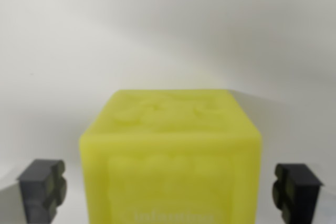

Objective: Pick yellow cube

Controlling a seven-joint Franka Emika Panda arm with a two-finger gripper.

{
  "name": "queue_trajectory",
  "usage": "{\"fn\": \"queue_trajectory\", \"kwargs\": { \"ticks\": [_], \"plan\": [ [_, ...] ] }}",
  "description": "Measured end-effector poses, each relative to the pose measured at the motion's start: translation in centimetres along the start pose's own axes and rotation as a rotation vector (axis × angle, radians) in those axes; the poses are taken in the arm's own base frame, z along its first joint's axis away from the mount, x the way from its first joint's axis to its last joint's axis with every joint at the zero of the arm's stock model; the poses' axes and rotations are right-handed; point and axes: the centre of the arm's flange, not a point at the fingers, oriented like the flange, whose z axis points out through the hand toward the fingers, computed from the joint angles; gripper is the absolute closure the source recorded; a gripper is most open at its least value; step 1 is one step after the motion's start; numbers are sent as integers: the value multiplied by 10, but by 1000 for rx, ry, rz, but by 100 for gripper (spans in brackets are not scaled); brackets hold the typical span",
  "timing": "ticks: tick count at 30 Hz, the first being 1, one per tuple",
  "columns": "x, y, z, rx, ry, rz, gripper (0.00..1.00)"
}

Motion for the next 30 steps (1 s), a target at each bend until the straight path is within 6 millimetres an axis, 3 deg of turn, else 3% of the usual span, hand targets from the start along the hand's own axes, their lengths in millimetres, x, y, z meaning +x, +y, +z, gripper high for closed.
{"fn": "queue_trajectory", "kwargs": {
  "ticks": [10, 20, 21, 30],
  "plan": [
    [0, 0, 14, -1, -1, -2, 0],
    [0, 0, 14, 0, 0, -2, 0],
    [0, 0, 14, 0, 0, -2, 100],
    [0, 0, 6, 0, 1, -3, 100]
  ]
}}
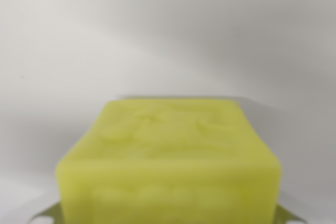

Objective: Pick yellow cube

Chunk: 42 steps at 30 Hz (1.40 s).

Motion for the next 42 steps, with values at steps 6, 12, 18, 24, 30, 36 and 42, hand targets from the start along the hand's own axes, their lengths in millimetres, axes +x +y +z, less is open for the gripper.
{"fn": "queue_trajectory", "kwargs": {
  "ticks": [6, 12, 18, 24, 30, 36, 42],
  "plan": [
    [0, 0, -10, 0, 0, 0, 100],
    [0, 0, -20, 0, 0, 0, 100],
    [0, 0, -30, 0, 0, 0, 100],
    [0, 0, -40, 0, 0, 0, 100],
    [0, 0, -50, 0, 0, 0, 100],
    [0, 0, -60, 0, 0, 0, 100],
    [0, 0, -70, 0, 0, 0, 100]
  ]
}}
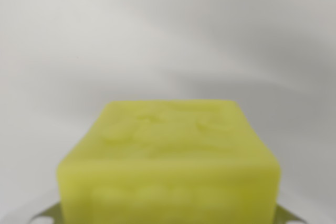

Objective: Pick yellow cube

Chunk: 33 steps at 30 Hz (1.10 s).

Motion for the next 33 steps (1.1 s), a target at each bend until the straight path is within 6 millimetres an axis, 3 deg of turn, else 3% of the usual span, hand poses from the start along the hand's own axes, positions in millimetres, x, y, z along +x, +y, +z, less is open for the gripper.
{"fn": "queue_trajectory", "kwargs": {
  "ticks": [33],
  "plan": [
    [0, 0, -55, -1, 0, 0, 100]
  ]
}}
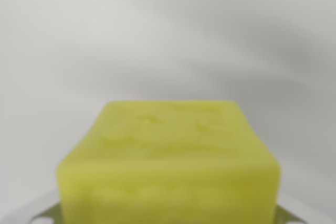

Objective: Pick yellow cube

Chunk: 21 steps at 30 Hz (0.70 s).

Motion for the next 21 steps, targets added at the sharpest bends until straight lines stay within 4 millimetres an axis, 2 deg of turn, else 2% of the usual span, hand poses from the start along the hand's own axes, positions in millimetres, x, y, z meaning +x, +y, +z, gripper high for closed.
{"fn": "queue_trajectory", "kwargs": {
  "ticks": [21],
  "plan": [
    [0, 0, -35, 0, 0, 0, 100]
  ]
}}
